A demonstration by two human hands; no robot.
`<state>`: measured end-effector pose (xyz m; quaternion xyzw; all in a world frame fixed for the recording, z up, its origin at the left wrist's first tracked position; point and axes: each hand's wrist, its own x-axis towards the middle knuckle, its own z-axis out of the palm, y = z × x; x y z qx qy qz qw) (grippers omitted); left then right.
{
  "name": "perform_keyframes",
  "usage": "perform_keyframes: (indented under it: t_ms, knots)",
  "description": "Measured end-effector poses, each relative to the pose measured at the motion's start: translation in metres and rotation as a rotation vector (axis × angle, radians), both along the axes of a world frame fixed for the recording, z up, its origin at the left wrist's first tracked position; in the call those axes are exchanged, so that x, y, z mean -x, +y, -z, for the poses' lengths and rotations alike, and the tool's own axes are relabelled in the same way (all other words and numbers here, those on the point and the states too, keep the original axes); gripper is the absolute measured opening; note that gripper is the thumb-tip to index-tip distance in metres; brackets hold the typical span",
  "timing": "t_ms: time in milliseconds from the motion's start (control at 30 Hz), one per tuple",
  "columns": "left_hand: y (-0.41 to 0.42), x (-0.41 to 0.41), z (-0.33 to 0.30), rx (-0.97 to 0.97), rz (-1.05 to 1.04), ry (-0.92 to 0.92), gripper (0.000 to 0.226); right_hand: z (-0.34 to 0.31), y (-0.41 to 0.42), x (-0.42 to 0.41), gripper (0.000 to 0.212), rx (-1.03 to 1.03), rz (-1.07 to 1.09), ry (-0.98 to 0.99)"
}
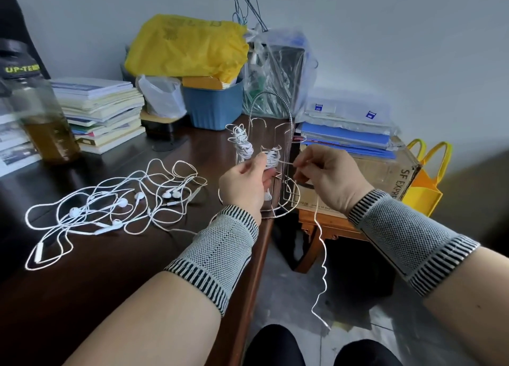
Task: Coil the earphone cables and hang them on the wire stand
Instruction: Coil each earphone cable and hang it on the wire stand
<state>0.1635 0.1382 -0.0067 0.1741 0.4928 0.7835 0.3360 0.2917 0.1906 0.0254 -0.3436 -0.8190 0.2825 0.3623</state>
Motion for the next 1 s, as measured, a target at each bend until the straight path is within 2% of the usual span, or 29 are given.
perform_keyframes:
  t_ms: [67,167,300,400,500,600,667,767,867,933,1000]
  knots:
    - [0.000,0.003,0.001,-0.001,-0.021,-0.017,0.008,-0.001,-0.002,0.002,0.039,0.074,-0.060,0.047]
    - [-0.002,0.007,0.000,0.005,-0.017,-0.050,0.019,0.001,-0.003,0.004,0.043,0.150,-0.091,0.093]
    - [-0.010,0.006,-0.005,0.051,-0.005,0.005,0.016,0.007,0.000,0.004,0.024,0.097,-0.058,0.106]
    - [-0.017,0.009,-0.008,0.164,-0.084,0.168,0.015,0.010,-0.001,0.007,0.017,0.129,-0.024,0.139]
    - [-0.023,0.012,-0.007,0.292,-0.180,0.368,0.029,0.013,-0.004,0.010,0.011,0.196,-0.020,0.191]
    - [-0.028,0.003,-0.009,0.415,-0.030,0.616,0.041,0.016,-0.007,0.010,0.008,0.260,-0.016,0.258]
    - [-0.033,-0.004,-0.012,0.491,0.130,0.787,0.035,0.018,-0.009,0.010,0.009,0.281,-0.011,0.288]
    - [-0.039,-0.005,-0.022,0.485,0.211,0.933,0.016,0.021,-0.010,0.010,0.012,0.323,-0.010,0.328]
    - [-0.048,0.005,-0.040,0.431,0.273,0.990,0.015,0.021,-0.010,0.009,0.012,0.433,0.000,0.391]
    - [-0.050,0.012,-0.057,0.420,0.238,1.113,0.019,0.019,-0.010,0.011,0.013,0.596,-0.016,0.526]
    - [-0.045,0.017,-0.071,0.382,0.112,1.166,0.023,0.015,-0.010,0.017,0.014,0.768,-0.053,0.700]
